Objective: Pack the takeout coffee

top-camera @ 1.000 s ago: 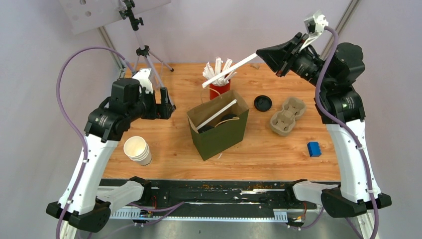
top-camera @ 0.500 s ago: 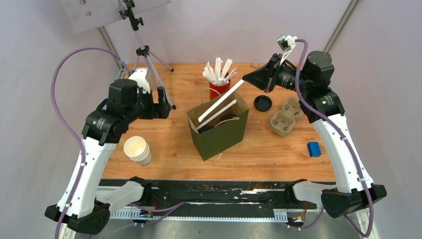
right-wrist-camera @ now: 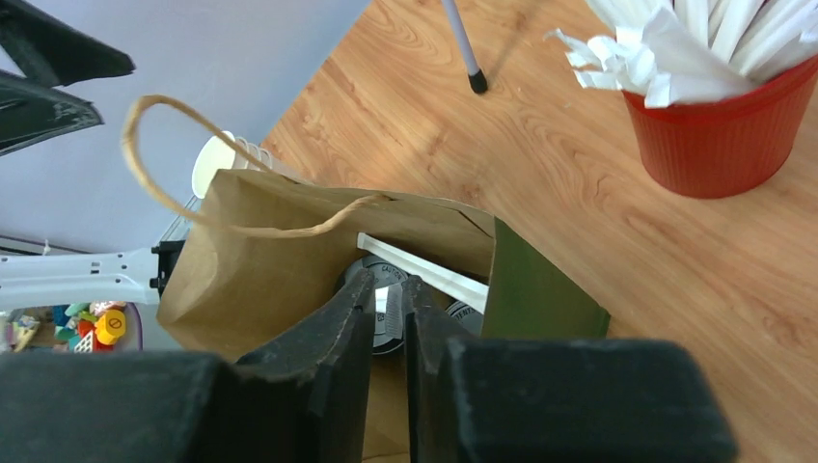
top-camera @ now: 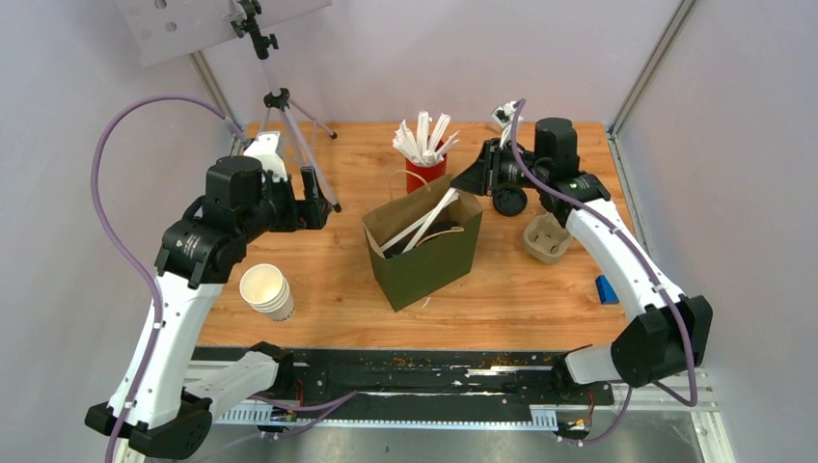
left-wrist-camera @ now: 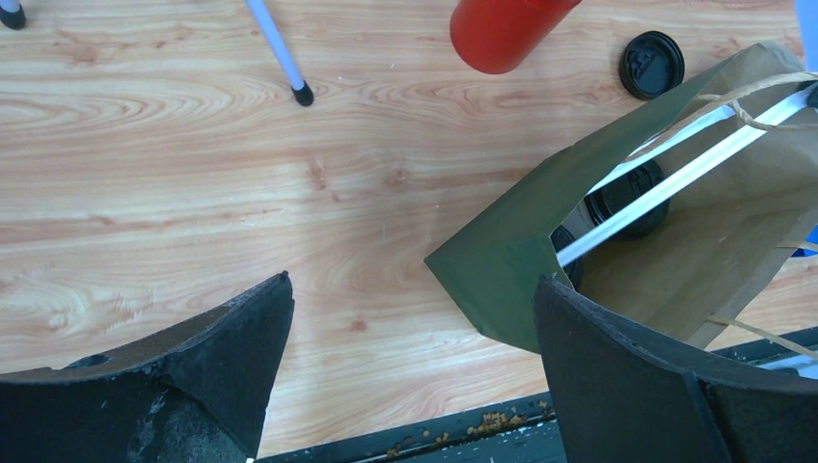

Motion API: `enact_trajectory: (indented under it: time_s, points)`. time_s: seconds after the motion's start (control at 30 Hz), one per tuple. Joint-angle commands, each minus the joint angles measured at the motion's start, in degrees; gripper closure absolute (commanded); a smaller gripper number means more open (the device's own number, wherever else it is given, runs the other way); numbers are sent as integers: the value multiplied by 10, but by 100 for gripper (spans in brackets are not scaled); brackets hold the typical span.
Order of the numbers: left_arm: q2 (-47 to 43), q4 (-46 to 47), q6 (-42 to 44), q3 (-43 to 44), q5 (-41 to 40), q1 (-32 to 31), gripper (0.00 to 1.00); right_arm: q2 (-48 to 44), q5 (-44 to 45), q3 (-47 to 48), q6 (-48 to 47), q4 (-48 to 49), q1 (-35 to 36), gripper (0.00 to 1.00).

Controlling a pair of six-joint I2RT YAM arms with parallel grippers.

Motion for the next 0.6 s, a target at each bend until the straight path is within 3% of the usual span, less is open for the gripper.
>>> enact_trajectory:
  time_s: [0.0,0.3,0.57]
  points:
    - [1,21,-8,1,-1,3,0,14,39,54,-19,-38,7,77]
    - [11,23,9,14,-12,3,0,6,65,142,-20,-103,6,48]
    - [-3,77,42,27,-17,3,0,-20,163,197,-57,-185,7,31]
